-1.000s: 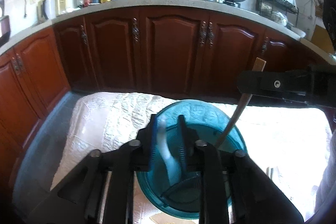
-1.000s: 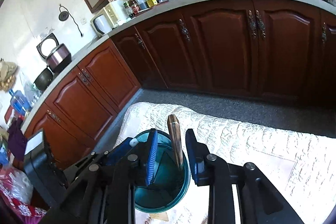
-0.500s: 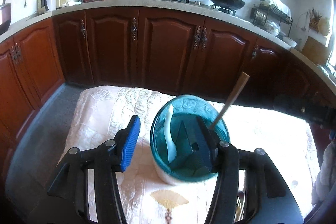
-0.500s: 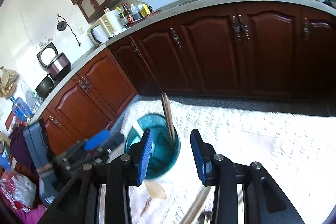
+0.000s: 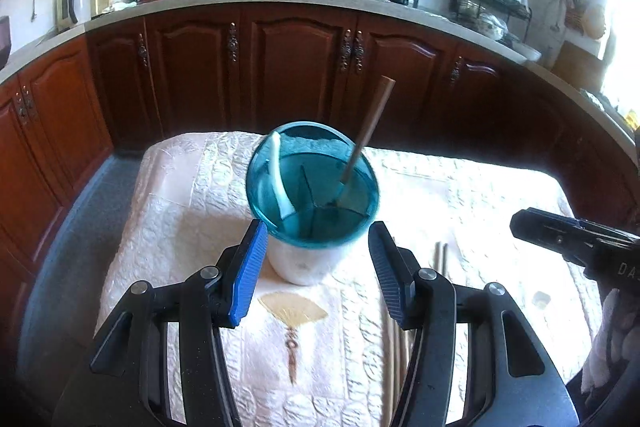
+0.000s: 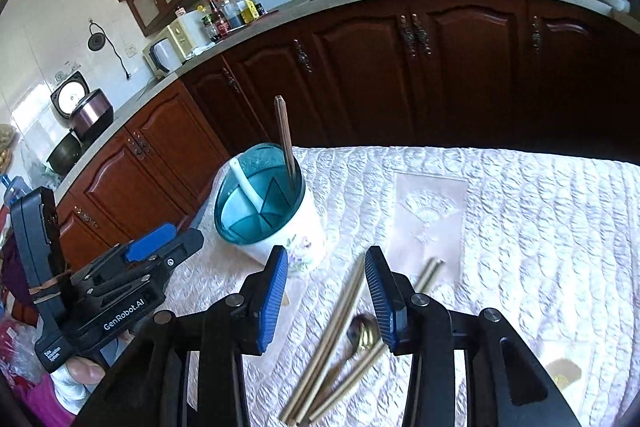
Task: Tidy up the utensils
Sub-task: 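Withdraw both tools from the cup toward the wooden chopsticks, then grasp one wooden chopstick with left tool while right tool grasps another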
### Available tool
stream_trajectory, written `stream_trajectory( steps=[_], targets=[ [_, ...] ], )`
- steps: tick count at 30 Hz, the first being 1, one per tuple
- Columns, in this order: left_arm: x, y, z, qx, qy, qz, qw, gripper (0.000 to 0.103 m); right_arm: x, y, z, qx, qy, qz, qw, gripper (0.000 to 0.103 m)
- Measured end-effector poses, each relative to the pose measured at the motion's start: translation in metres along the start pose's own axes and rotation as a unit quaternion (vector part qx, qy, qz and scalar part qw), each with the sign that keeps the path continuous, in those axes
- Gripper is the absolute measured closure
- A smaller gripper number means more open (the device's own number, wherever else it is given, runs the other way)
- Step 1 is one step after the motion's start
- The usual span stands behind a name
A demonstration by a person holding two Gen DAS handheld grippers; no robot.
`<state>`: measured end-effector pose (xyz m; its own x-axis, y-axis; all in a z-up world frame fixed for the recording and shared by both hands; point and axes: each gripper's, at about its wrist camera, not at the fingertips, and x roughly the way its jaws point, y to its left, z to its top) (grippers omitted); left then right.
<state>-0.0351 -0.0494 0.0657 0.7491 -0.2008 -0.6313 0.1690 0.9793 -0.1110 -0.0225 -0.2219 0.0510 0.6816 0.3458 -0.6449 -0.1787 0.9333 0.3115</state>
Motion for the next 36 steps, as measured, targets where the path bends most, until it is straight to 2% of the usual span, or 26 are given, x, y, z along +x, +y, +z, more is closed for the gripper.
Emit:
stream_trajectory(
  steps=[13,17,22,31,36],
  targets=[
    [-0.018,-0.016,-0.016,0.012,0.011,-0.027,0.9995,0.05,-0.015,-0.004,-0.029,0.006,0.01,-0.011,1.0,0.062],
    [-0.02,-0.017,-0.02,0.009,0.015,-0.032,0.9993,0.041,-0.014,-0.005,-0.036,0.008,0.016,-0.012,1.0,0.061],
    [-0.021,-0.016,-0.024,0.011,0.022,-0.036,0.9991,0.04,-0.01,-0.011,-0.046,0.012,0.027,-0.02,0.999,0.06],
    [-0.002,-0.005,-0.047,0.0,0.082,-0.068,0.9943,0.038,0.023,-0.043,-0.073,0.046,0.07,-0.022,0.996,0.061],
    [0.016,-0.003,-0.064,-0.022,0.12,-0.092,0.9883,0.038,0.044,-0.057,-0.088,0.063,0.092,-0.021,0.994,0.067]
  ],
)
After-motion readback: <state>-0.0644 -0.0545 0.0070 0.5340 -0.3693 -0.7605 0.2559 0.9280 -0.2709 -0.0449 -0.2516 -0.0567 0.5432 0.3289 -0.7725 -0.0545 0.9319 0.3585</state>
